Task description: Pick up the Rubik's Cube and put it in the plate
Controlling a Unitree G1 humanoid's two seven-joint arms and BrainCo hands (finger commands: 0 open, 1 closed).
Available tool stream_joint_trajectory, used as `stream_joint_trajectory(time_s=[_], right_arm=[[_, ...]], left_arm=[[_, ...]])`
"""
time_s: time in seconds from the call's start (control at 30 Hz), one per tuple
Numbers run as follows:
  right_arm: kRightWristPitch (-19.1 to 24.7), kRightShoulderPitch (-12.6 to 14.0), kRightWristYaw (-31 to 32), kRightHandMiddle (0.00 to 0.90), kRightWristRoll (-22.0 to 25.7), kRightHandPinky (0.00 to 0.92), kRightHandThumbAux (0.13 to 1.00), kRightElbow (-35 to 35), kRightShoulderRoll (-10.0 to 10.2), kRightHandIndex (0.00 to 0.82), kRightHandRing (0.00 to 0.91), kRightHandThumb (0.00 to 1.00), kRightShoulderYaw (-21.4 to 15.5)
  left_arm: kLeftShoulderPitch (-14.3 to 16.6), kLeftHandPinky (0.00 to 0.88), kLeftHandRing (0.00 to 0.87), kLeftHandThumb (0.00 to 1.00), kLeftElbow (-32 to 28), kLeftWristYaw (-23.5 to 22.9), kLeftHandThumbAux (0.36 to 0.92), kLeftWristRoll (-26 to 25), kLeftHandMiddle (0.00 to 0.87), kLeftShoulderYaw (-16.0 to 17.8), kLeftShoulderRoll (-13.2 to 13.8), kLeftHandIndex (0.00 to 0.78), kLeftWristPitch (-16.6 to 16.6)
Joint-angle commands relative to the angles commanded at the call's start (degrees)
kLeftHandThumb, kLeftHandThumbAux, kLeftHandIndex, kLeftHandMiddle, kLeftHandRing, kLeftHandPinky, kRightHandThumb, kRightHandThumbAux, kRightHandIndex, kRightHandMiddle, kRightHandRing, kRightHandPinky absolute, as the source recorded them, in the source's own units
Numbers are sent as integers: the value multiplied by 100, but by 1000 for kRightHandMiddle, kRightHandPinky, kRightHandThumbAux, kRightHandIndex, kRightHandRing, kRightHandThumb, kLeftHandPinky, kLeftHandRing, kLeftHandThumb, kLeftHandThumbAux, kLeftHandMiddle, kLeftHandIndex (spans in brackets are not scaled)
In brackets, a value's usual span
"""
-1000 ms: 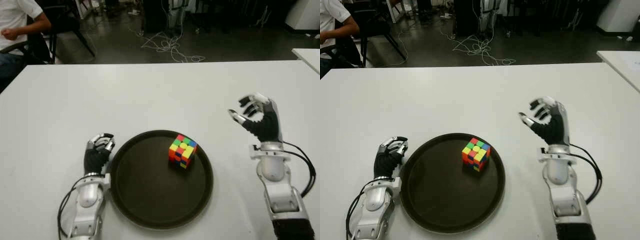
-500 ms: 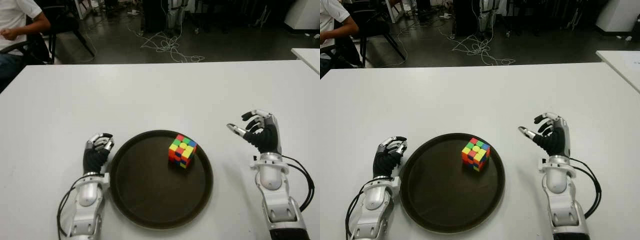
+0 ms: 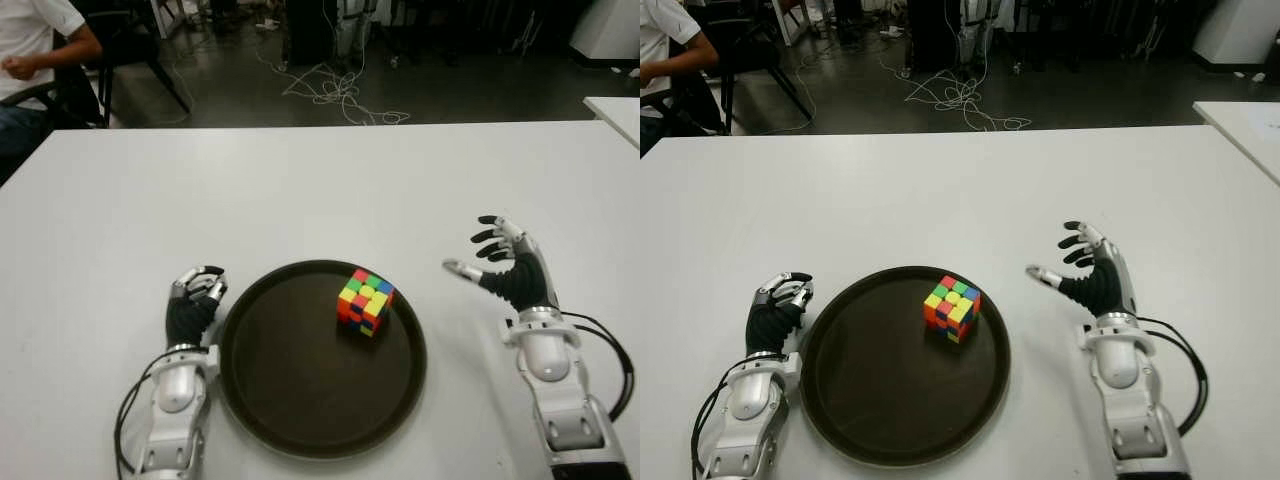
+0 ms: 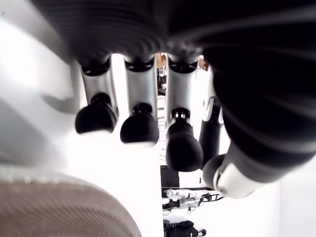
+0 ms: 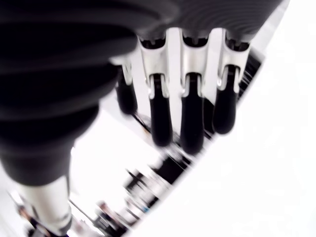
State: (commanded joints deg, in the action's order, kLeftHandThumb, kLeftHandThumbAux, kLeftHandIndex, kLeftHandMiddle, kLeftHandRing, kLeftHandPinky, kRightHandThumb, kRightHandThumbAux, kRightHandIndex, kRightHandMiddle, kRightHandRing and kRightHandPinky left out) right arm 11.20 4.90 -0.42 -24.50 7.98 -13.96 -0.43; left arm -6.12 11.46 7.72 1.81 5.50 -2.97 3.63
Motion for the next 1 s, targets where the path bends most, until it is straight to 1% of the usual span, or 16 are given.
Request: stream_joint_trajectory(time_s=[0.1, 0.23, 0.27, 0.4, 0.47, 0.6, 0.73, 0.8, 0.9, 0.97, 1.0], right_arm=[[247, 47, 296, 130, 75, 166, 730, 131, -79, 140, 148, 0, 47], [369, 83, 449, 115, 71, 159, 719, 207, -103, 129, 135, 0, 79], [359, 103, 489, 113, 67, 157, 718, 197, -117, 128, 134, 0, 108], [375, 151, 597, 60, 68, 70, 705, 141, -142, 64, 72, 0, 184], [407, 155, 623, 48, 79, 52, 696, 110, -134, 49, 57, 0, 205], [420, 106, 626, 38, 122, 40, 669, -121, -133, 39, 44, 0, 242], [402, 40, 588, 20, 143, 30, 664, -317, -137, 30, 30, 0, 280], [418, 34, 588, 12, 172, 27, 671, -312, -127, 25, 23, 0, 280], [405, 24, 538, 6, 290, 26, 671, -360, -33, 22, 18, 0, 252], [375, 18, 505, 5, 388, 36, 666, -392, 24, 27, 19, 0, 234], [358, 15, 489, 10, 438, 60, 660, -406, 43, 41, 27, 0, 227]], left_arm=[[-9, 812, 830, 708, -37, -12, 706, 10, 813, -23, 11, 443, -47], [-22, 815, 832, 707, -68, -7, 706, 25, 814, -43, 27, 443, -77], [-25, 815, 832, 707, -71, -11, 706, 35, 814, -53, 38, 443, -69], [-42, 814, 832, 706, -119, 12, 706, 49, 814, -75, 38, 443, -72], [-55, 814, 832, 705, -161, 18, 707, 44, 813, -76, 28, 443, -97], [-83, 817, 832, 706, -255, 21, 706, 32, 812, -76, 7, 443, -177], [-107, 821, 833, 705, -336, 30, 706, 40, 812, -79, 5, 443, -254], [-113, 821, 832, 705, -364, 34, 706, 46, 811, -79, 9, 443, -285], [-119, 821, 831, 704, -394, 38, 706, 74, 810, -80, 33, 443, -320], [-116, 821, 831, 704, -395, 26, 706, 80, 809, -72, 55, 443, -329], [-113, 819, 829, 705, -391, 19, 706, 82, 808, -67, 64, 443, -330]])
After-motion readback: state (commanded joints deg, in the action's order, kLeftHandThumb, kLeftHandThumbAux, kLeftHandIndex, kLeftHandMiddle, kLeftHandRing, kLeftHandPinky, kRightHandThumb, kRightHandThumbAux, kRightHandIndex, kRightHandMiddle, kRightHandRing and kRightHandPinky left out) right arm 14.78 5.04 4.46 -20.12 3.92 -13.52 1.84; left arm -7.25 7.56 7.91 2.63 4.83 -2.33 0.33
